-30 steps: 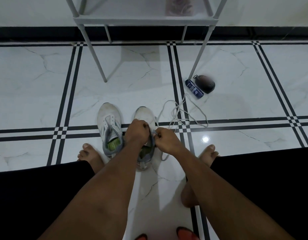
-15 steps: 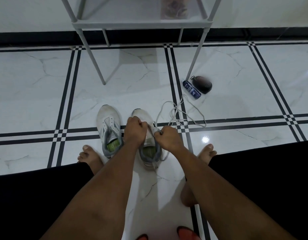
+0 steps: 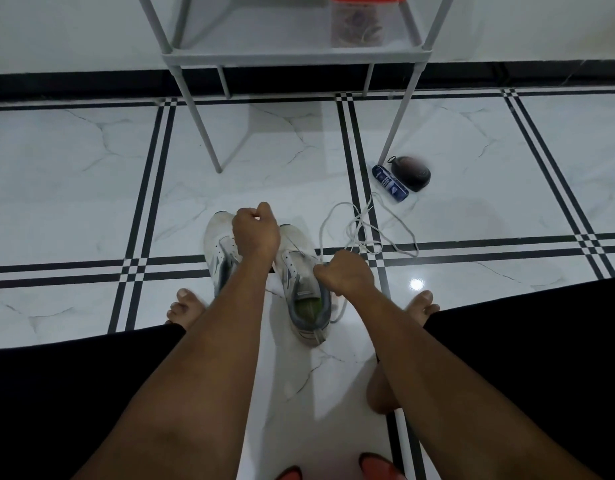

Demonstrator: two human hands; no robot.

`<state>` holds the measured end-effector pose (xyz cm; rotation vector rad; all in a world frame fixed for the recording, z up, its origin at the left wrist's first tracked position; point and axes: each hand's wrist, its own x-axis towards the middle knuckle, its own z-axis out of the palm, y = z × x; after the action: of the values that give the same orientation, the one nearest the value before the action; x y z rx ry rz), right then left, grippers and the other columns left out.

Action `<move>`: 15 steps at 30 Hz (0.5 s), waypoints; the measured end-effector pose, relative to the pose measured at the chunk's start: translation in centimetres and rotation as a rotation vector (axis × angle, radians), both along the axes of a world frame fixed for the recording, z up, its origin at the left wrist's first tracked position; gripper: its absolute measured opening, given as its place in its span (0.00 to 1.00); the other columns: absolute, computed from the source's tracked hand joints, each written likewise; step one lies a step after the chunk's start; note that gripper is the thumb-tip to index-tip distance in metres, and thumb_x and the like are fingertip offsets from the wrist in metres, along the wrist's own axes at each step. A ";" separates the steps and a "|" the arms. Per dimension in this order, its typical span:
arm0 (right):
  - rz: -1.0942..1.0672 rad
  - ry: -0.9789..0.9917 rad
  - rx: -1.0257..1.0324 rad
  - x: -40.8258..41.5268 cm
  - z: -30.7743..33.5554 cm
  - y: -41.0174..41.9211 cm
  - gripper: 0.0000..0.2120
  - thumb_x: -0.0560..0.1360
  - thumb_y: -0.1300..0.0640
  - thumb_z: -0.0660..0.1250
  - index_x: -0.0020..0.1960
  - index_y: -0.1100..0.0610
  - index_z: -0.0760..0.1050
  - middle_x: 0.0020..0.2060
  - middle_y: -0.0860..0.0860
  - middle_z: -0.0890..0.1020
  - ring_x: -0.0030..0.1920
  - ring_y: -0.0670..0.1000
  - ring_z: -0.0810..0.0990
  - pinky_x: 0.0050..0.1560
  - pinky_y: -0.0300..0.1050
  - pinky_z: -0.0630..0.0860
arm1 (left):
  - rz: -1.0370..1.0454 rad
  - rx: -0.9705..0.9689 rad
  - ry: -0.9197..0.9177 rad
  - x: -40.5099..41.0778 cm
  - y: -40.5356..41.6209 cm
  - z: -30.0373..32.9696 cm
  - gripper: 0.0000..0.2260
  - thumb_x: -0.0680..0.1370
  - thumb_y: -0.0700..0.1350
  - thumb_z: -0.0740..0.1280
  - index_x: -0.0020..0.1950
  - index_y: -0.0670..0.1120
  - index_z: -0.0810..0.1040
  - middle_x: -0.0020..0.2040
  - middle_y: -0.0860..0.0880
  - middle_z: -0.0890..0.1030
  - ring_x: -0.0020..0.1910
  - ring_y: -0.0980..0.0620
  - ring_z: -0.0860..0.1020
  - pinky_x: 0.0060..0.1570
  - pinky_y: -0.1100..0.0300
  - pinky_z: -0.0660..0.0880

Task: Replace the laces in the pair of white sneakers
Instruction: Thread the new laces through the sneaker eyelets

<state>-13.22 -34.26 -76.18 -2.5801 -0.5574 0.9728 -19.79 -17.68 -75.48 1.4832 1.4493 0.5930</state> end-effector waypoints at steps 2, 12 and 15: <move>0.044 -0.053 0.072 0.0 0.4 0.7 0.24 0.73 0.41 0.71 0.58 0.59 0.77 0.54 0.55 0.83 0.57 0.58 0.82 0.55 0.50 0.80 | -0.164 -0.075 -0.023 0.3 -0.4 0.9 0.18 0.79 0.49 0.63 0.29 0.48 0.66 0.25 0.55 0.68 0.29 0.50 0.66 0.32 0.58 0.61; -0.172 0.084 0.634 0.7 0.8 3.9 0.10 0.84 0.54 0.66 0.47 0.53 0.83 0.42 0.45 0.88 0.47 0.43 0.86 0.55 0.45 0.82 | -0.401 -0.209 0.006 -0.5 0.4 1.9 0.10 0.78 0.49 0.66 0.44 0.44 0.79 0.38 0.40 0.75 0.34 0.44 0.73 0.37 0.52 0.75; -0.283 0.182 0.625 1.2 0.6 3.9 0.10 0.84 0.53 0.66 0.47 0.54 0.82 0.44 0.46 0.88 0.50 0.46 0.87 0.51 0.48 0.83 | -0.560 -0.082 0.297 -1.8 -0.2 -0.9 0.11 0.79 0.48 0.64 0.39 0.45 0.76 0.45 0.39 0.83 0.37 0.45 0.79 0.37 0.56 0.76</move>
<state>-12.03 -30.36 -75.59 -1.9270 -0.3578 0.7714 -21.56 -17.86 -76.38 1.8631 1.1700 -0.0301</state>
